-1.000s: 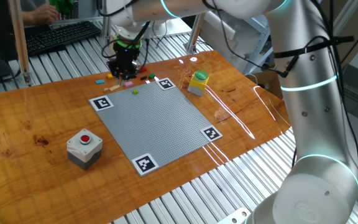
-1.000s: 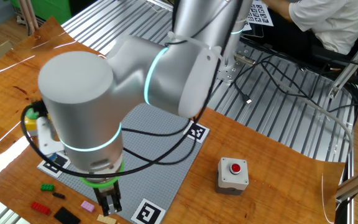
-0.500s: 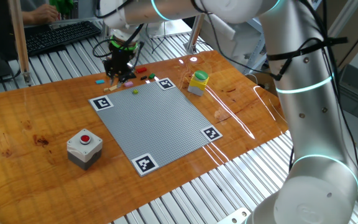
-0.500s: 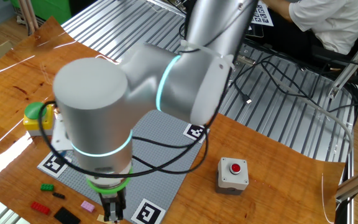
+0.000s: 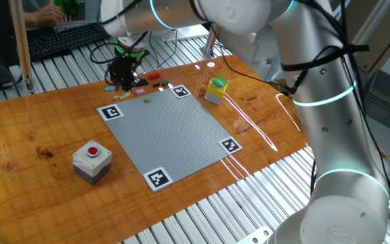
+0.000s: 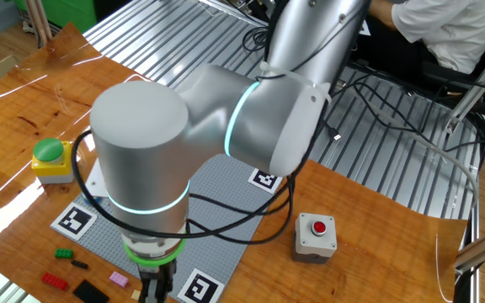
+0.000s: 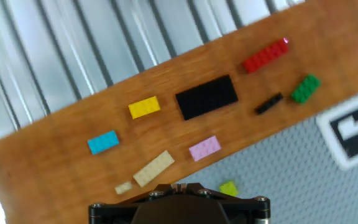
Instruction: Build with small Lego blocks
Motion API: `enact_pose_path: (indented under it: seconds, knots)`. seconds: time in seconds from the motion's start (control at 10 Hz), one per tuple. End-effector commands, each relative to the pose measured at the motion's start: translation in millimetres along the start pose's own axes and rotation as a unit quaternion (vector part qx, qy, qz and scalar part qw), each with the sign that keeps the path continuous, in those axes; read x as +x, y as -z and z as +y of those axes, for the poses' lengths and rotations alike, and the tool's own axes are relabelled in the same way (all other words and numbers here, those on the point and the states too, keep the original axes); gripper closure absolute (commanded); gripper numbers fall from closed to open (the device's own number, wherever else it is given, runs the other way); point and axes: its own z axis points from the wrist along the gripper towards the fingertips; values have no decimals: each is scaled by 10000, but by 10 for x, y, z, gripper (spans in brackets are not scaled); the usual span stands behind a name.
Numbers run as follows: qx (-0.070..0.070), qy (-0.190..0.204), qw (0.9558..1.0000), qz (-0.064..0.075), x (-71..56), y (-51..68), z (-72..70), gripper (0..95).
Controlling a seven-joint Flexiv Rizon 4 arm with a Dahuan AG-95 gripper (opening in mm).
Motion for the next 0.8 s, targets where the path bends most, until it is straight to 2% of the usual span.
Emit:
enact_pose_path:
  seconds: [0.1,0.5,0.8]
  knots:
    - [-52,-331,9994,-36,11,-19,73,760]
    - [-120,-562,9982,-168,24,-83,116,760]
    - [-82,-460,9985,-294,24,-142,113,760]
